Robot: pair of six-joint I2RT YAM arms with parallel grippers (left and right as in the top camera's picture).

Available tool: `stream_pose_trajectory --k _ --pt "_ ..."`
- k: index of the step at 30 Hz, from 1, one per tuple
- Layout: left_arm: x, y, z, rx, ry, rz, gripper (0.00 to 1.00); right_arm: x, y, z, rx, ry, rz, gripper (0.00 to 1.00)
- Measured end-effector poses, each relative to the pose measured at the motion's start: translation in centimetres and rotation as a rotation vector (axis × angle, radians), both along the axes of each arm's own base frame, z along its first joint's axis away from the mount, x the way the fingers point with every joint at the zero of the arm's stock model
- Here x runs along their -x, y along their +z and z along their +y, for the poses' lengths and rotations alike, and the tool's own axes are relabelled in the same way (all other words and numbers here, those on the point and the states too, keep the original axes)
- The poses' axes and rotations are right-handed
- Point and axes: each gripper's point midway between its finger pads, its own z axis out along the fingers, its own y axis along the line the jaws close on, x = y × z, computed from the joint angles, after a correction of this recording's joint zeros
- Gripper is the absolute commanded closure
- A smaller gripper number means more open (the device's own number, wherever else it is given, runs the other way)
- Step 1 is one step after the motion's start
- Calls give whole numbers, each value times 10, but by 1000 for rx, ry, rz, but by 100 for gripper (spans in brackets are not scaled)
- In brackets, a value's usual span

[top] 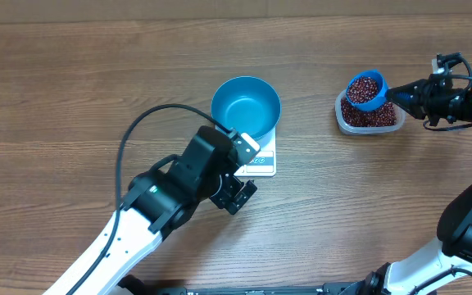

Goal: Scoop item into bowl and weigh 150g on scale
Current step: 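Lift the left gripper off the scale and retract it toward the front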

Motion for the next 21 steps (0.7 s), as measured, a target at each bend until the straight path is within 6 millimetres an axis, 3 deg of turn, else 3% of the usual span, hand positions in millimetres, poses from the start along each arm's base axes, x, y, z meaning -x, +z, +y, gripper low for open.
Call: stream_pose_trajectory --k 7,15,21 --pt "5 17 9 65 74 -1 1 0 0 0 0 0 1 96" --pt "-7 12 40 58 201 33 1 1 -1 0 2 -1 9 96" --pt "-10 12 46 36 191 20 1 1 -2 -1 10 -3 13 96"
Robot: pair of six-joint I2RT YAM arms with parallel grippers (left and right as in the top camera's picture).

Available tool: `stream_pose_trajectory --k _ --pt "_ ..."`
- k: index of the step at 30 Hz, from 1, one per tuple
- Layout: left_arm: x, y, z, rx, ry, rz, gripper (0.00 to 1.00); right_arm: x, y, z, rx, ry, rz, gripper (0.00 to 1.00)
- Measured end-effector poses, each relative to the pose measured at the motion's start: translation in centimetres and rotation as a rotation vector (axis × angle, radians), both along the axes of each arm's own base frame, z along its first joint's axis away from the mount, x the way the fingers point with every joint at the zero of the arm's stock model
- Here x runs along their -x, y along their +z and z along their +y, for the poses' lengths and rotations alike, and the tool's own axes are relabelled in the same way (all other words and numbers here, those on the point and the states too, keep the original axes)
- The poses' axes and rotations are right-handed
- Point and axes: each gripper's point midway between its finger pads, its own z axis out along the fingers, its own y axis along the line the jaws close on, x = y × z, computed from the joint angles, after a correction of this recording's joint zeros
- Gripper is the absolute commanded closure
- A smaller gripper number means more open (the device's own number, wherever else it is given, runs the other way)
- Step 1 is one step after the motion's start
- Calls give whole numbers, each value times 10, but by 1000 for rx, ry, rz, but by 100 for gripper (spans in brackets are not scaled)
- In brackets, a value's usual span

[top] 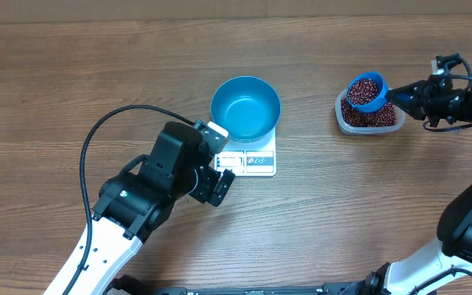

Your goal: Scoop item into bowl and weigh 150g on scale

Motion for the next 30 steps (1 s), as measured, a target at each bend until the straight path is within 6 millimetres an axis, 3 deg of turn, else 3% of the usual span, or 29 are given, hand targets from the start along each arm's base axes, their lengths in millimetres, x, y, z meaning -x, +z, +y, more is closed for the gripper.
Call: stream_pose_trajectory --k 10,21,30 --pt "3 -25 2 -97 -72 65 1 0 -1 -1 7 -1 3 96" --pt "-22 -9 -13 -48 -108 -97 0 0 -1 -1 10 -2 5 96" --pt "8 -18 2 2 -119 -183 1 1 -2 -1 8 -2 9 96"
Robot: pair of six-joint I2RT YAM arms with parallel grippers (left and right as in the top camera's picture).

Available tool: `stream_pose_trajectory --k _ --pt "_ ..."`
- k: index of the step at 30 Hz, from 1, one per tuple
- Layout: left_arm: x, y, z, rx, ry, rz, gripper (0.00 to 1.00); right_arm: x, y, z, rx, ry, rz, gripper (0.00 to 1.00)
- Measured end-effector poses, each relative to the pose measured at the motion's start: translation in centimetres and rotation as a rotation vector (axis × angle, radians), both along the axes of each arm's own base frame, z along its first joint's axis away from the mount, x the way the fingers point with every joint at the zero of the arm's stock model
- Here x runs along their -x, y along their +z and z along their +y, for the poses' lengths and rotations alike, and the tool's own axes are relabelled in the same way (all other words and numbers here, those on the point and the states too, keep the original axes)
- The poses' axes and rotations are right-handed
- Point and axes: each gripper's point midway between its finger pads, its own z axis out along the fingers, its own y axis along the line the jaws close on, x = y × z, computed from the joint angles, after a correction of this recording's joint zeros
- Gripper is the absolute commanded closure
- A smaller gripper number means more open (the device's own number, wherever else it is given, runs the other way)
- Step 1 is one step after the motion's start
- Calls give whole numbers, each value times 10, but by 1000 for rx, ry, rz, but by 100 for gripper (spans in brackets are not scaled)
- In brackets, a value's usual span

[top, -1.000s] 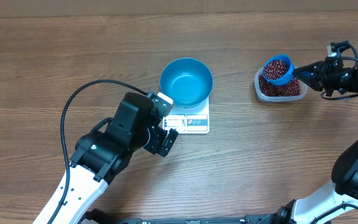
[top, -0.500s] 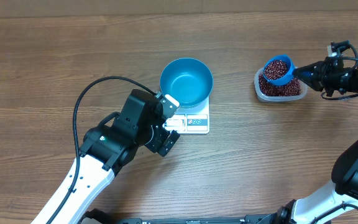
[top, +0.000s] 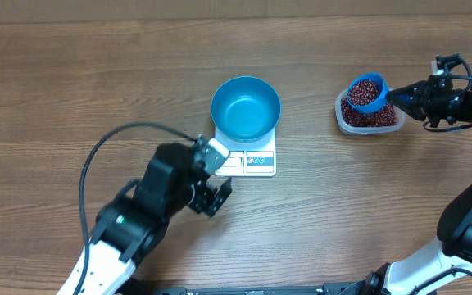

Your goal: Scoop item into bowl and weigh 150g on scale

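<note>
An empty blue bowl stands on a small white scale at the table's middle. At the right, a clear container holds dark red beans. Over it a blue scoop full of beans is held by my right gripper, which is shut on the scoop's handle. My left gripper hangs just left of and below the scale, holding nothing; whether its jaws are open I cannot tell.
The wooden table stretches all around. A black cable loops from the left arm over the table's left half. The right arm's base rises at the lower right edge.
My left arm has drawn back a little toward the lower left, its gripper now slightly lower beside the scale. The right gripper with the full scoop has stayed over the container.
First my left gripper was at the scale's lower left corner, partly over its front. Then it sat farther left, clear of the scale, and now it is a bit lower still. All the while the right gripper held the full scoop over the bean container.
</note>
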Motion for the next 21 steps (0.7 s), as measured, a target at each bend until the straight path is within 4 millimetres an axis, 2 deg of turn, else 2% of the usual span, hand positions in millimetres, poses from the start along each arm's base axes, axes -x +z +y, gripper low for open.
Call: stream_pose_trajectory --k 2,7,21 --pt "3 -4 1 9 -4 -8 1 0 0 0 -1 0 2 96" --pt "10 -28 4 -16 -7 42 0 1 0 1 -4 -2 9 96" --pt "6 -24 -1 9 -18 18 1 1 0 0 -4 -2 9 96"
